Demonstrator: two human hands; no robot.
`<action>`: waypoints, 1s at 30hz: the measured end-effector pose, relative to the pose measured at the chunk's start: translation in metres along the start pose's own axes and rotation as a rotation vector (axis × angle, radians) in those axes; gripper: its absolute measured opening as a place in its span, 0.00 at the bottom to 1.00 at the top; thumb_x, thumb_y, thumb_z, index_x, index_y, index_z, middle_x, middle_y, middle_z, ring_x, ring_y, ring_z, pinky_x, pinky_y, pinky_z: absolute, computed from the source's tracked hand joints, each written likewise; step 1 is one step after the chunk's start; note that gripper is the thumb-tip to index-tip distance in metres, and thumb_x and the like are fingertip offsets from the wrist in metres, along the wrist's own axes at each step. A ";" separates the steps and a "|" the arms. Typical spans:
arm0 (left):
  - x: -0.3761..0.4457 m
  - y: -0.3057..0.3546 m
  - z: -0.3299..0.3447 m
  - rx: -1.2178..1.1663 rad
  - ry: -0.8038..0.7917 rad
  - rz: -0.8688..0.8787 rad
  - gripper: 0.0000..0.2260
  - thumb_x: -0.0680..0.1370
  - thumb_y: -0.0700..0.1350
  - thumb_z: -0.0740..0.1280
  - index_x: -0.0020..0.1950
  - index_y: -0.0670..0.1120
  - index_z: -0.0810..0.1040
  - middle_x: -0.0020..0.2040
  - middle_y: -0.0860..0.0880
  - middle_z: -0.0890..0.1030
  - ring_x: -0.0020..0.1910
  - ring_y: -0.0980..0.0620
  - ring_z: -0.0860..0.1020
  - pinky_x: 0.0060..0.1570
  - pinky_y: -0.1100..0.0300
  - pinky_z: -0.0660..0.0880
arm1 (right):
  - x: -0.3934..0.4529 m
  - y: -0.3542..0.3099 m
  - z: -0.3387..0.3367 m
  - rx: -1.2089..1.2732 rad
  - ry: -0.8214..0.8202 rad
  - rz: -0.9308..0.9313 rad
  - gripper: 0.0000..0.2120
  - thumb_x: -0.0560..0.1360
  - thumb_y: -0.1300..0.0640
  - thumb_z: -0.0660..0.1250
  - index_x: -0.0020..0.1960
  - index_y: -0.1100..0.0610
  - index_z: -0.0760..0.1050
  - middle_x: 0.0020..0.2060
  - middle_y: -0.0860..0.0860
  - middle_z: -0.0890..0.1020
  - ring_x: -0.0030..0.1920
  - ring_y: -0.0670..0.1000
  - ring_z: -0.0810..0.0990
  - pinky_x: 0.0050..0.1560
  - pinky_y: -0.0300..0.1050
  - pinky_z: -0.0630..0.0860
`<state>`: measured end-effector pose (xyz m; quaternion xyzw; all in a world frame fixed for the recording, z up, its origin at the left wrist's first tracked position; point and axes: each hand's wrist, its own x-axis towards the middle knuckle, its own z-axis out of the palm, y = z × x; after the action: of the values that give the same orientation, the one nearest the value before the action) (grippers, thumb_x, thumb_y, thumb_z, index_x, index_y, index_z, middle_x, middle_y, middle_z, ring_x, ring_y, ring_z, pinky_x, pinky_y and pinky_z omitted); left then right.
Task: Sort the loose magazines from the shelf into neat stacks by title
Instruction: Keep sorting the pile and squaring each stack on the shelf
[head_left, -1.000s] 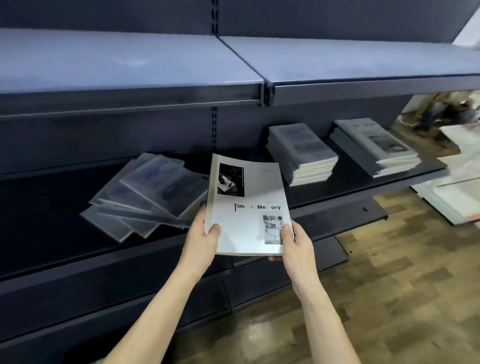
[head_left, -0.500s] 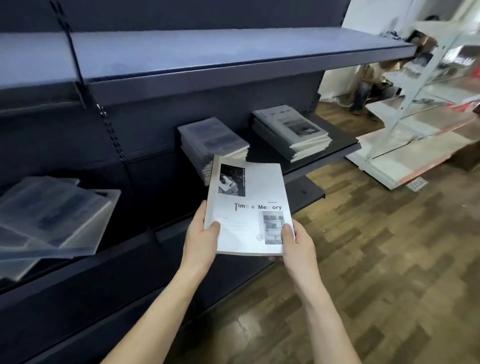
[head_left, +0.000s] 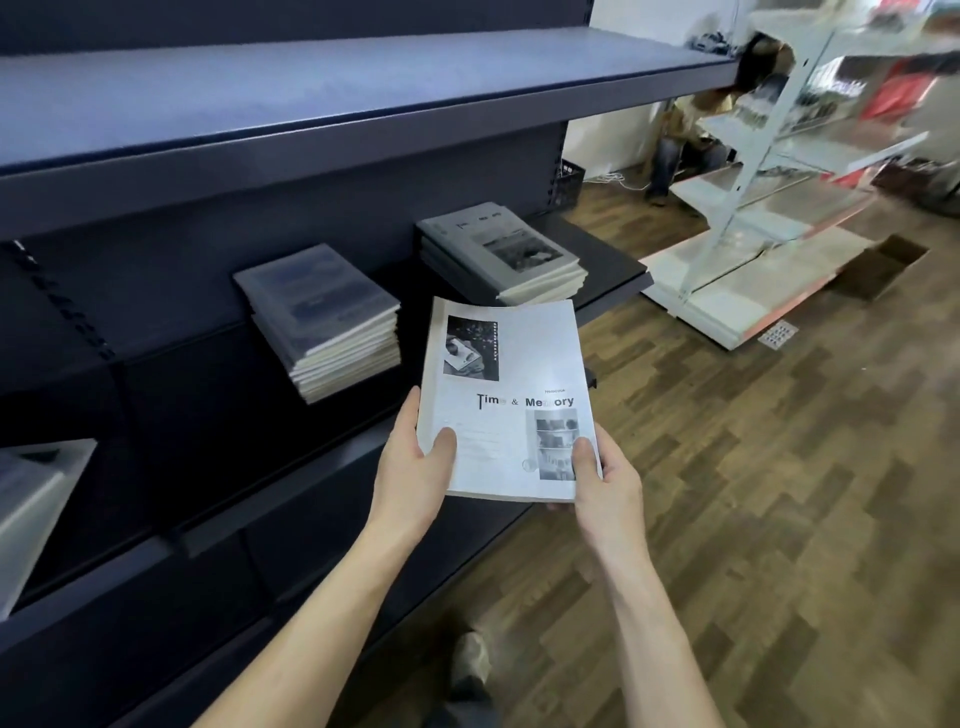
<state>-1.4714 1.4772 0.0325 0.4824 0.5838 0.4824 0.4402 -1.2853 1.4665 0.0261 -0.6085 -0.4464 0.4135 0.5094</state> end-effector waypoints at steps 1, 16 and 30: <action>0.007 0.001 0.005 0.006 -0.002 0.011 0.22 0.78 0.43 0.60 0.71 0.56 0.68 0.62 0.60 0.79 0.62 0.56 0.77 0.64 0.48 0.73 | 0.008 0.000 -0.002 0.005 0.003 -0.003 0.14 0.84 0.59 0.56 0.60 0.50 0.79 0.43 0.44 0.85 0.36 0.40 0.81 0.31 0.31 0.74; 0.156 0.018 0.074 -0.094 0.110 -0.043 0.23 0.80 0.41 0.62 0.75 0.52 0.65 0.63 0.57 0.79 0.62 0.57 0.77 0.68 0.51 0.70 | 0.174 -0.024 -0.005 -0.093 -0.016 -0.046 0.13 0.84 0.58 0.57 0.61 0.47 0.77 0.49 0.39 0.83 0.45 0.35 0.81 0.38 0.24 0.71; 0.211 0.027 0.125 0.065 0.268 -0.142 0.30 0.78 0.39 0.63 0.79 0.50 0.57 0.67 0.52 0.75 0.64 0.49 0.75 0.68 0.53 0.70 | 0.278 -0.008 -0.014 -0.159 -0.103 0.033 0.11 0.83 0.52 0.59 0.59 0.48 0.79 0.49 0.44 0.85 0.45 0.41 0.83 0.35 0.31 0.74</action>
<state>-1.3760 1.7049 0.0303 0.3851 0.6851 0.4912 0.3755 -1.2007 1.7314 0.0226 -0.6322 -0.4934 0.4157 0.4290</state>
